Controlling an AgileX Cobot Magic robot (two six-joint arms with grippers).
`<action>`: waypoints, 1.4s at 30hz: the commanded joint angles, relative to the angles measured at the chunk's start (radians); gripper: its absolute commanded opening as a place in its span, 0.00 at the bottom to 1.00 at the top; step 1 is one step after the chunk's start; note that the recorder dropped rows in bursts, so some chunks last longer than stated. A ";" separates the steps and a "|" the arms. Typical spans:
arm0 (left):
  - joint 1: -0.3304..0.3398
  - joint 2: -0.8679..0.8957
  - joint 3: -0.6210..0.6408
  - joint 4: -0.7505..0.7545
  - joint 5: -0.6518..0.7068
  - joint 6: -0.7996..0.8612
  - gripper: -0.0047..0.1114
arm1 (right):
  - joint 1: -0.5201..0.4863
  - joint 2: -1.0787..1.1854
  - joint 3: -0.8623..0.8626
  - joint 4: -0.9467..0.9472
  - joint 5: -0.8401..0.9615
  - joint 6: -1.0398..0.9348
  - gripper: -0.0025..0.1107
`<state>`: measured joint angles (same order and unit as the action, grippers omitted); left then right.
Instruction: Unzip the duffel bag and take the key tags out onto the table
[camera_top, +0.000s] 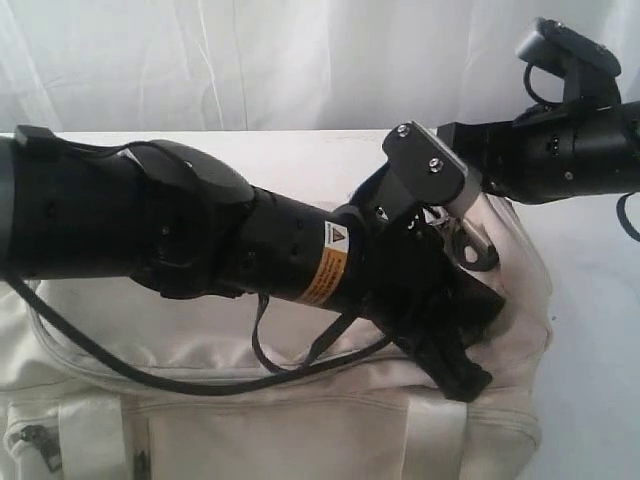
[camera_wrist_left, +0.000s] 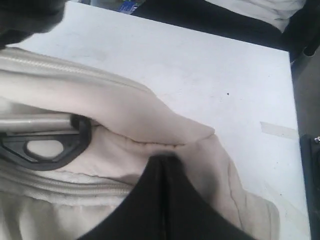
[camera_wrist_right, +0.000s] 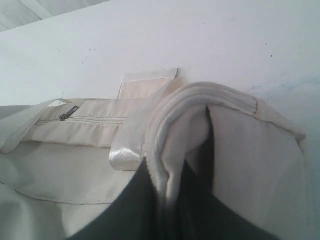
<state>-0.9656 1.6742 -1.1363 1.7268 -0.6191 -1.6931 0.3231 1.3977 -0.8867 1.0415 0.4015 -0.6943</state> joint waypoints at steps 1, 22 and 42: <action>-0.004 -0.011 -0.003 0.018 -0.062 -0.040 0.04 | -0.002 -0.010 -0.035 0.063 -0.104 0.001 0.02; 0.085 -0.089 -0.001 0.018 0.383 -0.007 0.25 | -0.002 -0.034 -0.056 0.030 -0.059 -0.041 0.02; 0.085 -0.043 0.029 0.018 0.249 0.177 0.49 | -0.002 -0.034 -0.056 0.030 -0.059 -0.041 0.02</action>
<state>-0.8813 1.6363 -1.1115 1.7339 -0.3588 -1.5394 0.3231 1.3899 -0.9186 1.0399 0.3915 -0.7240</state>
